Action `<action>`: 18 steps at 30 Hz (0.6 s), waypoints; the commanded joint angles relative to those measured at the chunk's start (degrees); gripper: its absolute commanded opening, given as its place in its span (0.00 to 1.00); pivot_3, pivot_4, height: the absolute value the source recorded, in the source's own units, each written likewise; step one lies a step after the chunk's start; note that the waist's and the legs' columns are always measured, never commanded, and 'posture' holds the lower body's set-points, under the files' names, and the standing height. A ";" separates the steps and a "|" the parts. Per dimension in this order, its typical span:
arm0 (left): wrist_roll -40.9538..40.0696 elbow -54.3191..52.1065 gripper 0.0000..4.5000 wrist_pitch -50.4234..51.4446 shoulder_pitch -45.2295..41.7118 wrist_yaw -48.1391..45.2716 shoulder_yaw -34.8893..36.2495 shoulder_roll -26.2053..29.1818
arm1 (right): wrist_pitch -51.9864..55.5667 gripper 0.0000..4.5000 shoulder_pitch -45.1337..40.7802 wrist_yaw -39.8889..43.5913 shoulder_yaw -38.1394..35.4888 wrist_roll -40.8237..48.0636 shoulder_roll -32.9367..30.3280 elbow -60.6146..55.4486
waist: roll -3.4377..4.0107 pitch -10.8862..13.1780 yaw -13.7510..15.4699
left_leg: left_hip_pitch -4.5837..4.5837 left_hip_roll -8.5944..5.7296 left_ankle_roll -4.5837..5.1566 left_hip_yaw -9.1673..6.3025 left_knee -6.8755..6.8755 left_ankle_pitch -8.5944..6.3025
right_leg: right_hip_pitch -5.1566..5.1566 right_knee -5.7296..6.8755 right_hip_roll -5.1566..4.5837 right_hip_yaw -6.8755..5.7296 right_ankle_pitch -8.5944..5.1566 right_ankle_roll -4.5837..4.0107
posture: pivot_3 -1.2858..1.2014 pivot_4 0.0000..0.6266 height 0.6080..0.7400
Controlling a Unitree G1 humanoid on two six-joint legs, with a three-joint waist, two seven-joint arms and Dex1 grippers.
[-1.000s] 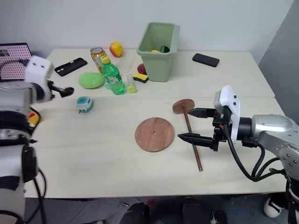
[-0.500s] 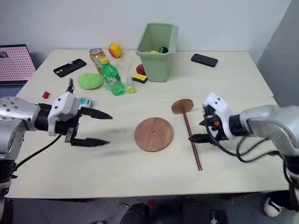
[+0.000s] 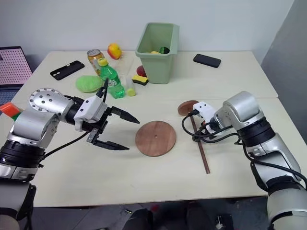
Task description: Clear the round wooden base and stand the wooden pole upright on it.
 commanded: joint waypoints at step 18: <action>-0.60 -2.87 1.00 9.33 2.92 10.17 9.96 -1.61 | -2.76 0.06 2.32 -0.90 -31.85 3.76 7.51 -18.51 | 0.00 0.00 -0.69 | -0.01 0.00 0.01 -0.10 -0.01 0.00 | 0.00 0.03 -0.01 -0.04 0.00 0.00 | 0.52 0.24 1.00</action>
